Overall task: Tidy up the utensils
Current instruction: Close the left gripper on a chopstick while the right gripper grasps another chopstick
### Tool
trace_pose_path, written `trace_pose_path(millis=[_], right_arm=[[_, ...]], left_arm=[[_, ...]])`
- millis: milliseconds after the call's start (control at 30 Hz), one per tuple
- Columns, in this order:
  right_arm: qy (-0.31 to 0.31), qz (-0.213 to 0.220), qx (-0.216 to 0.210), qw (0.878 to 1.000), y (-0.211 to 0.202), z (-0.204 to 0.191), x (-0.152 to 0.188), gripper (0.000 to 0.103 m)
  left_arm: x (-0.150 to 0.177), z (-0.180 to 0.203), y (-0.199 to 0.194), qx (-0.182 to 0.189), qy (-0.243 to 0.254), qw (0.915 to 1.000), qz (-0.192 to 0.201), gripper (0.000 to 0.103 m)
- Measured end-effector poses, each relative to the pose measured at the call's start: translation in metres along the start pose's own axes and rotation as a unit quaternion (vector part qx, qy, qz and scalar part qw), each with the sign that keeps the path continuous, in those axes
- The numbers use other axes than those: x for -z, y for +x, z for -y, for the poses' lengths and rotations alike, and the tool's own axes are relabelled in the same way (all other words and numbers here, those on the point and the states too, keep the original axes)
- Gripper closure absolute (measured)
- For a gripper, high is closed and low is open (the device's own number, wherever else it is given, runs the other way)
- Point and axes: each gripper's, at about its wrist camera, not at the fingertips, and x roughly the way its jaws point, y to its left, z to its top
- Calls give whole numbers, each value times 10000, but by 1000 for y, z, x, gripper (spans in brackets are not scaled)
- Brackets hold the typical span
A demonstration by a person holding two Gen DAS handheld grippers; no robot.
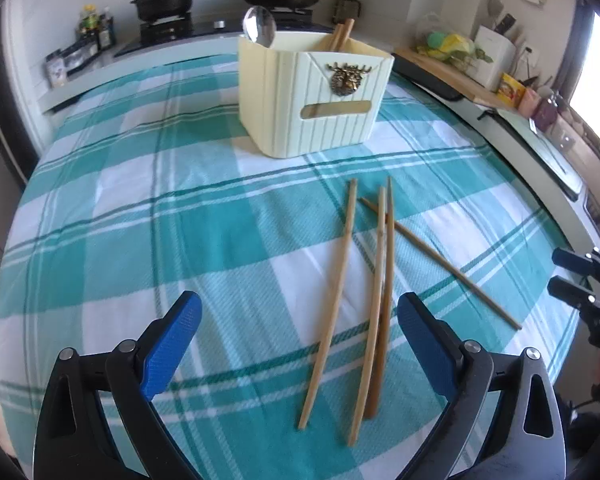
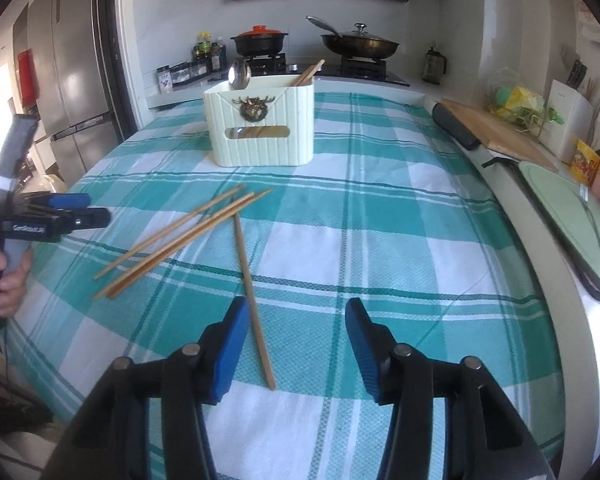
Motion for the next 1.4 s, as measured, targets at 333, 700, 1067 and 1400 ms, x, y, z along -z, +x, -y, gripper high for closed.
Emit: trace_pose_path(millis=[333,700,1067,1400], right_arm=[[-967,-813,-600,9902,92,-39,-37,64],[-683,-1192,44,9905,107,-21,-32,96],[-332,-1476,-127,9884,98,14,-26,84],[-583,-1753,-494,9815,132,7,-57,81]], left_arm=[[-35,24,65,-46,703,9969,-344,19],[-18,6,71,-400,135,9982,-428,97],[-1,-32,42,-127,-635,9970,-415,52],[-24,-26,71,-107,14,9963,-847,50]])
